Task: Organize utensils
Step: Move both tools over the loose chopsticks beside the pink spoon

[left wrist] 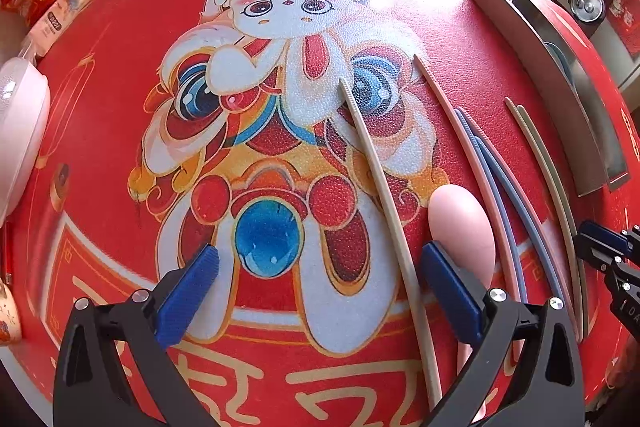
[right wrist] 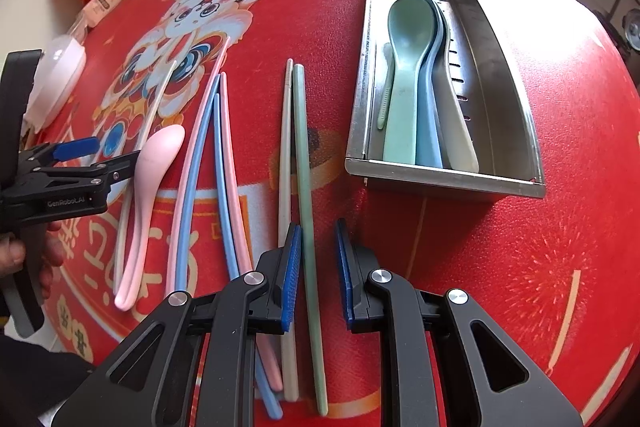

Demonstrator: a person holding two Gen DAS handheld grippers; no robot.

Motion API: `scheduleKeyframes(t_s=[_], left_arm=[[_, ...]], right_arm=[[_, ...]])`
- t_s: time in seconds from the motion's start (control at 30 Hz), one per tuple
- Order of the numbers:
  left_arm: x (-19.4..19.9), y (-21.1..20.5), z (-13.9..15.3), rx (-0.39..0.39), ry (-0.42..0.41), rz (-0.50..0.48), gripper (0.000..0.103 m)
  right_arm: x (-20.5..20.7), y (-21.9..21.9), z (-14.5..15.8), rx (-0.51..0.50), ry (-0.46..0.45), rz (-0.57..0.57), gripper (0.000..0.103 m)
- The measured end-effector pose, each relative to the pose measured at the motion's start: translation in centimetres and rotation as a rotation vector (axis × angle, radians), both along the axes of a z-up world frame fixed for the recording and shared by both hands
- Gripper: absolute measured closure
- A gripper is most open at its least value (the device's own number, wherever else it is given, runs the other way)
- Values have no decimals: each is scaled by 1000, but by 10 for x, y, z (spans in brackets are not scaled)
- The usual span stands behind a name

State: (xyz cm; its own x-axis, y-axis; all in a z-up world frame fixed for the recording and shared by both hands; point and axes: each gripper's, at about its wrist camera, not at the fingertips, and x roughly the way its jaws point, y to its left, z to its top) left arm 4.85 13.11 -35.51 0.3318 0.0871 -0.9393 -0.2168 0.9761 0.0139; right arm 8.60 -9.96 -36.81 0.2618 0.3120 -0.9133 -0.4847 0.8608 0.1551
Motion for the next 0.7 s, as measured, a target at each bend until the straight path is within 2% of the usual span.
scheduleKeyframes(t_s=[0.2,0.3,0.43,0.6,0.67,0.7], left_arm=[[9,2,-1,3,-6,-14,5],[10,-2,0,14,-16,-28,10],[8,-12,4,31,-29,-83,29],[4,-20,8,11,-49,-137,51],[4,-27,9,14,-50,-189,72],[4,-30,10,12,-46,-211,78]], right_arm=[[0,0,0,5,3,-2,85],[1,-3,0,24,12,-11,85],[4,-4,0,39,18,-19,85],[4,0,-1,28,7,-20,85],[4,0,0,28,6,-21,85],[4,0,0,30,7,-21,85]])
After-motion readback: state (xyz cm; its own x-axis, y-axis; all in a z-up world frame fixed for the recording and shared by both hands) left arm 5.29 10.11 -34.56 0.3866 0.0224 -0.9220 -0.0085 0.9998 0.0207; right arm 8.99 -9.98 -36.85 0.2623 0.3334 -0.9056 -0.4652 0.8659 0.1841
